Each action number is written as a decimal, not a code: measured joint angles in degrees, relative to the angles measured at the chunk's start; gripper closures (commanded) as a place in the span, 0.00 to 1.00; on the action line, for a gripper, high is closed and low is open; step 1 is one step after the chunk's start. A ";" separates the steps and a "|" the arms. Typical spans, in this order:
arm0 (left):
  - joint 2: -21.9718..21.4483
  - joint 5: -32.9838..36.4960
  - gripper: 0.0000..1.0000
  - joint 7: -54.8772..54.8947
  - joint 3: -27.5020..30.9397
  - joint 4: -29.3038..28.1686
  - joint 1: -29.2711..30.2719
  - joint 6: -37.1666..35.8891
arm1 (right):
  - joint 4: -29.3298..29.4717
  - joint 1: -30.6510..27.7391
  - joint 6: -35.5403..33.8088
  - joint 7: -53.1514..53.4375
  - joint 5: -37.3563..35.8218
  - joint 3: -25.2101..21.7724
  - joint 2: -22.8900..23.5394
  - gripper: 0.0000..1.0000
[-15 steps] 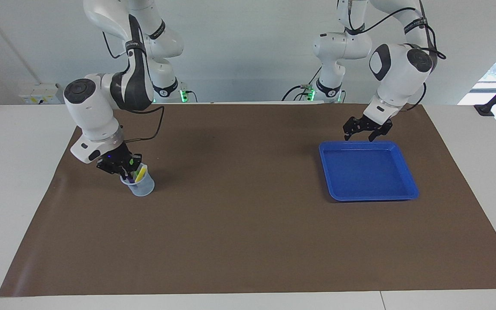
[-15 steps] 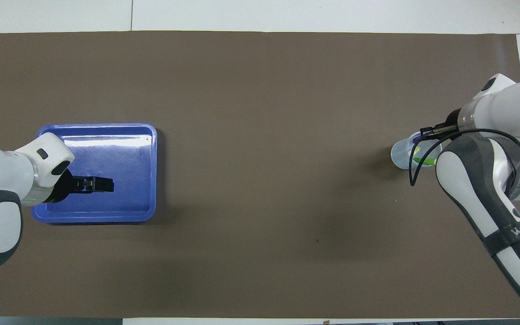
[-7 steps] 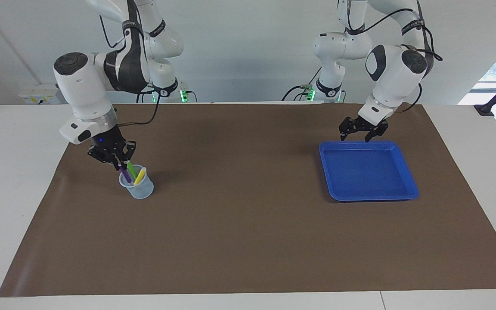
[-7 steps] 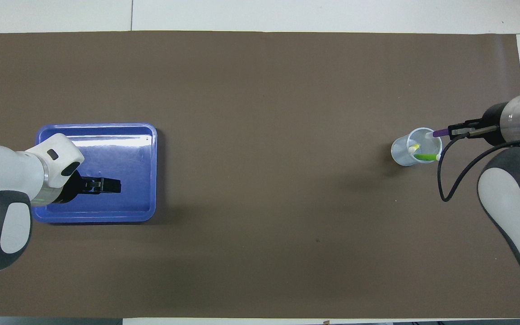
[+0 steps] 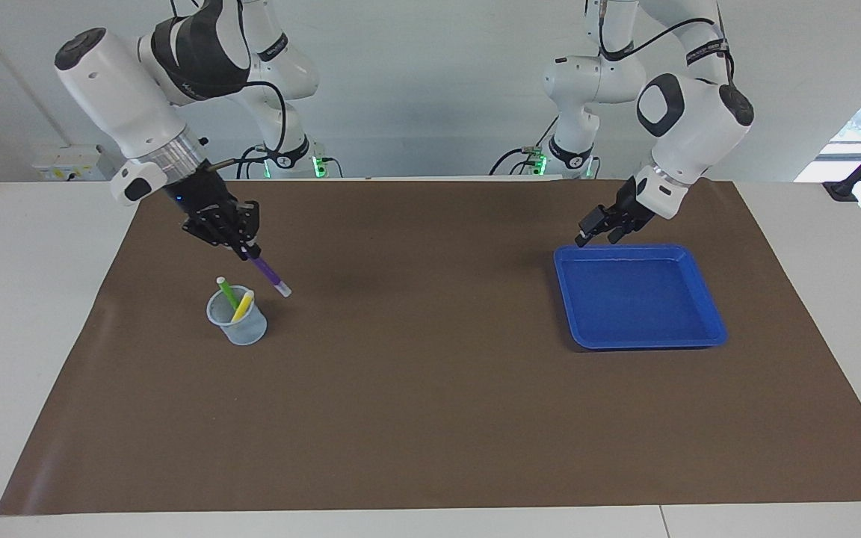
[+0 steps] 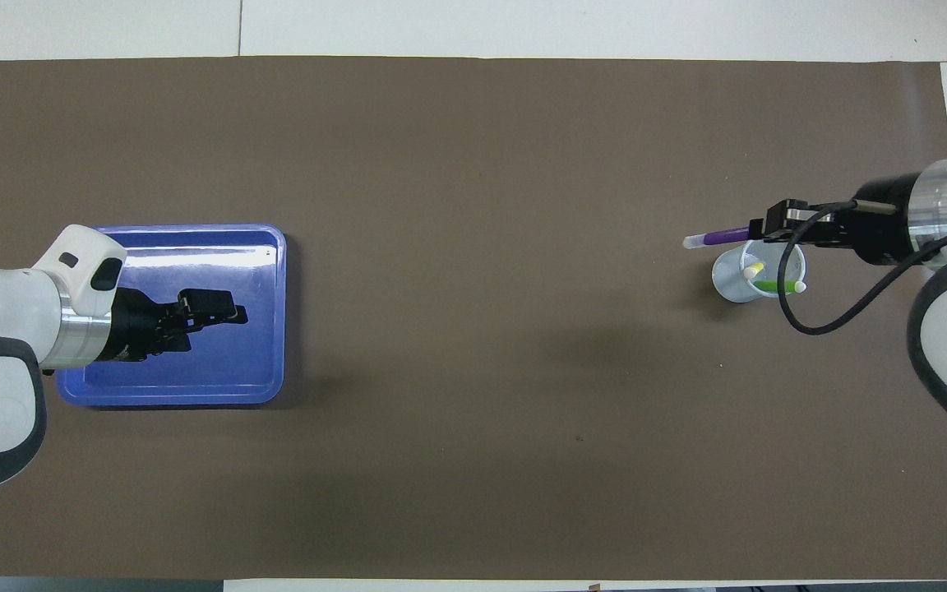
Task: Right arm passes pens to left for tray arrangement
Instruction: 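Lift the purple pen while the left gripper rises from the tray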
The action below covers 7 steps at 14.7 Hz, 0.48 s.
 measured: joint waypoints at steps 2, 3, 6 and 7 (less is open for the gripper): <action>-0.02 -6.01 0.00 -7.78 -0.18 2.48 -0.04 0.01 | 0.01 4.54 4.25 9.48 5.14 0.20 0.12 1.00; -0.02 -8.41 0.00 -11.64 -0.30 3.64 -0.10 0.00 | 0.00 7.02 6.49 14.28 7.13 0.28 0.18 1.00; -0.21 -11.39 0.00 -27.66 -1.10 6.59 -2.87 0.02 | 0.02 14.70 13.03 27.39 11.04 0.44 0.45 1.00; -0.48 -11.45 0.00 -33.62 -1.41 7.38 -4.88 0.36 | 0.02 16.92 13.96 30.03 12.52 0.46 0.53 1.00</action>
